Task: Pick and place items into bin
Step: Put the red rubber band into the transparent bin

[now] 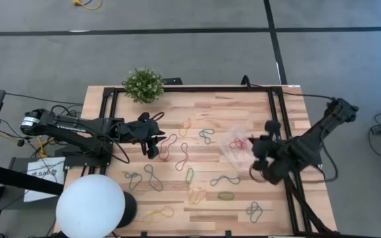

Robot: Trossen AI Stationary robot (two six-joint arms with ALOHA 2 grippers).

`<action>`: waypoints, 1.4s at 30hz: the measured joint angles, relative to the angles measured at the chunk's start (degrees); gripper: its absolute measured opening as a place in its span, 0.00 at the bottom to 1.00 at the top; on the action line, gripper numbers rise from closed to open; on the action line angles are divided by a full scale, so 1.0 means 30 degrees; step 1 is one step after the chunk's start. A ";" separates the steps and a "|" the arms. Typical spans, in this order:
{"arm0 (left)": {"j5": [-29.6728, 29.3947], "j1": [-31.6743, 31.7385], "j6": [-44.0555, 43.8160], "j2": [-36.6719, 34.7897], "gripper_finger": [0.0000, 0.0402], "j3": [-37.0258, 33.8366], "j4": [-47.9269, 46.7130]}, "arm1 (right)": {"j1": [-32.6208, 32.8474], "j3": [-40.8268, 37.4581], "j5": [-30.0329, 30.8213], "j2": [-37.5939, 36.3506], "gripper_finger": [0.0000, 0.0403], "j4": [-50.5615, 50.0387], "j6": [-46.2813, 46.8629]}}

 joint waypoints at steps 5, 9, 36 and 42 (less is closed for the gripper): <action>0.0000 0.0002 0.0015 0.0000 0.19 0.0000 0.0000 | -0.3211 -0.0339 -0.1735 0.0444 0.00 0.2131 -0.2921; -0.0007 -0.0005 0.0029 0.0000 0.19 0.0000 -0.0011 | -0.5562 -0.2052 -0.5332 0.1087 0.00 0.5119 -0.6250; -0.0022 0.0002 0.0404 0.0000 0.19 -0.0073 -0.0233 | -1.3541 -0.4576 -1.0849 0.6689 0.01 1.0251 -1.1385; -0.0022 -0.0005 0.0401 0.0007 0.19 -0.0080 -0.0240 | -1.3874 -0.4576 -1.0803 0.7393 0.11 1.0138 -1.1920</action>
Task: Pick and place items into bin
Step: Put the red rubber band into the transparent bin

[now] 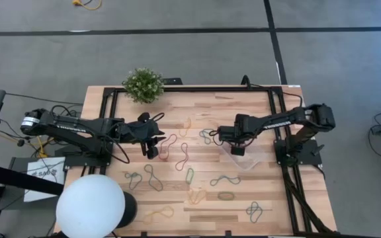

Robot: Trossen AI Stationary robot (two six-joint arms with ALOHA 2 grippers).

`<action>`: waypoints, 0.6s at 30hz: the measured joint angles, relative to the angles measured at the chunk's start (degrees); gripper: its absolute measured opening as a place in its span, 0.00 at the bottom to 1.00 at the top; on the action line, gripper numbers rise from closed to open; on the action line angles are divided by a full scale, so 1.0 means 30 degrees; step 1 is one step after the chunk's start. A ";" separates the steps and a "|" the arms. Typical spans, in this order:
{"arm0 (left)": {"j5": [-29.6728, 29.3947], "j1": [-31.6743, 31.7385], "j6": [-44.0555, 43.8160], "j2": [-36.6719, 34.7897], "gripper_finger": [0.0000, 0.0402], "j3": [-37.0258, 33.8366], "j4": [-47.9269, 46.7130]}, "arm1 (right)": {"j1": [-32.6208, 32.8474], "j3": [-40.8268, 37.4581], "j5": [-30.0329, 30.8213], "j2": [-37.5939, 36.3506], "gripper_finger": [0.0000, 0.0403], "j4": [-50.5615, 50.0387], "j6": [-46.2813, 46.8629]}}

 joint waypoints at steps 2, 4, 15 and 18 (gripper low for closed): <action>0.0000 0.0005 0.0000 0.0000 0.19 0.0000 0.0000 | 0.0023 0.0000 -0.0004 -0.0089 0.15 0.0032 -0.0448; 0.0000 0.0001 0.0000 0.0000 0.19 -0.0007 0.0007 | 0.0143 0.0242 -0.0015 -0.0236 0.18 -0.0339 -0.0600; -0.0578 0.0007 -0.1151 0.0000 0.19 -0.0029 0.0562 | 0.1520 0.4370 -0.0037 -0.0238 0.23 -0.3801 -0.0641; -0.1716 0.0037 -0.1779 0.0000 0.19 -0.0029 0.0781 | 0.2243 0.5164 -0.0276 -0.0238 0.22 -0.4008 -0.1672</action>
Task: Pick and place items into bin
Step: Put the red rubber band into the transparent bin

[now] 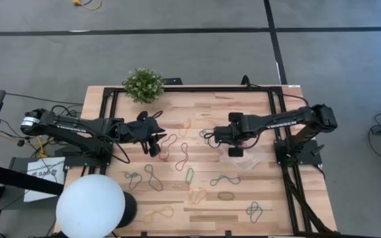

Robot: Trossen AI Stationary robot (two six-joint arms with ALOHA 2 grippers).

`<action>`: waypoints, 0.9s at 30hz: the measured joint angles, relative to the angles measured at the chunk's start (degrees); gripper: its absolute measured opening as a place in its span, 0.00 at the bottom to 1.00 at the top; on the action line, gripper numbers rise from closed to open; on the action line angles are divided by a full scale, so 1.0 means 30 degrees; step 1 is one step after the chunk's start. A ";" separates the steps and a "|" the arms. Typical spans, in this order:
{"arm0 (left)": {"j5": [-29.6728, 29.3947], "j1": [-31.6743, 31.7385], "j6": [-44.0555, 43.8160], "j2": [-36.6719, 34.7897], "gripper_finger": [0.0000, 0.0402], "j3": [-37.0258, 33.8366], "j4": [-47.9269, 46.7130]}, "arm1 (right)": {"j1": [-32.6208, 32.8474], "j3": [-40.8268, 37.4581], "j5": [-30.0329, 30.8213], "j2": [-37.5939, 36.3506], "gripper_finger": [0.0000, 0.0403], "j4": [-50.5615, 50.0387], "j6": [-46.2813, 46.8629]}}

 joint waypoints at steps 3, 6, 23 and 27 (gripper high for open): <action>-0.0599 0.0226 -0.1052 0.0000 0.19 0.0000 -0.0137 | 0.0881 0.0518 -0.1504 -0.0007 0.19 -0.0072 -0.1841; -0.0590 0.0572 -0.2178 0.0007 0.19 0.0000 -0.0518 | 0.1448 0.1117 -0.4032 -0.0026 0.17 -0.0631 -0.3744; 0.2231 0.1704 -0.4158 0.6886 0.19 0.0000 -0.0291 | -0.0515 -0.2331 -0.7167 -1.0469 0.05 0.5713 -0.3790; 0.2357 0.1688 -0.4260 0.8869 0.19 0.0000 0.0717 | -0.0508 -0.4294 -0.6083 -1.2287 0.05 0.8980 -0.3894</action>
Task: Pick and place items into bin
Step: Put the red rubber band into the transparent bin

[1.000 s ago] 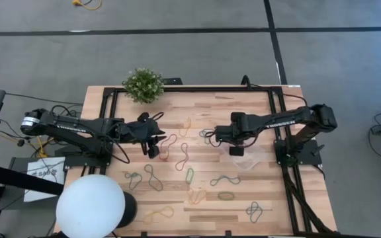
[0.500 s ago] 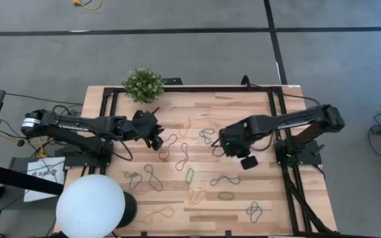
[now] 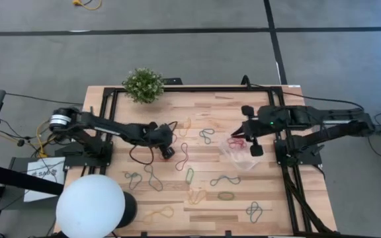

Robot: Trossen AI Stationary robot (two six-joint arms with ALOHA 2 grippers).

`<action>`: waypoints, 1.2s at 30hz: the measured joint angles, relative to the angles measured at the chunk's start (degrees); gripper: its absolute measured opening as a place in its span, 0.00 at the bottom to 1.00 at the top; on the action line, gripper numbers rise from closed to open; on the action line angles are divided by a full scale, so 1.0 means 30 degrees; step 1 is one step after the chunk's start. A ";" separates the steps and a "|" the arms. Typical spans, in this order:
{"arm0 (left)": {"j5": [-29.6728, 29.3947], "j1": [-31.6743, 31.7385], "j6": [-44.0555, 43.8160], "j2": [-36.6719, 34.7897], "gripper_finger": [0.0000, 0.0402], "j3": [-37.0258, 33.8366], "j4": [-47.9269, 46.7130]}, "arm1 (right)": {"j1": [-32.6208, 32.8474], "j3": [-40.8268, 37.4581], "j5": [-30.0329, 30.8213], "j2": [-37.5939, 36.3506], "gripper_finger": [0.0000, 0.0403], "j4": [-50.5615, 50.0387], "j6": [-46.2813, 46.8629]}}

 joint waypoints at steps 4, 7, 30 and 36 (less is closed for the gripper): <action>0.0064 0.0020 -0.0473 0.0933 0.19 0.0227 0.0696 | -0.0003 -0.1021 0.1869 -0.0636 0.07 0.1177 -0.0033; -0.0154 0.0017 -0.0373 0.1156 0.19 0.0262 0.1668 | -0.0007 -0.1348 0.2438 -0.0659 0.08 0.1167 -0.0026; -0.1313 0.0004 -0.0890 0.3524 0.19 0.0332 0.2735 | -0.0007 -0.1992 0.2460 0.3144 0.08 0.1711 -0.0033; -0.0682 0.0565 -0.0897 0.3537 0.17 0.0328 0.2578 | -0.0105 -0.1989 0.2576 0.3315 0.08 0.2152 -0.0023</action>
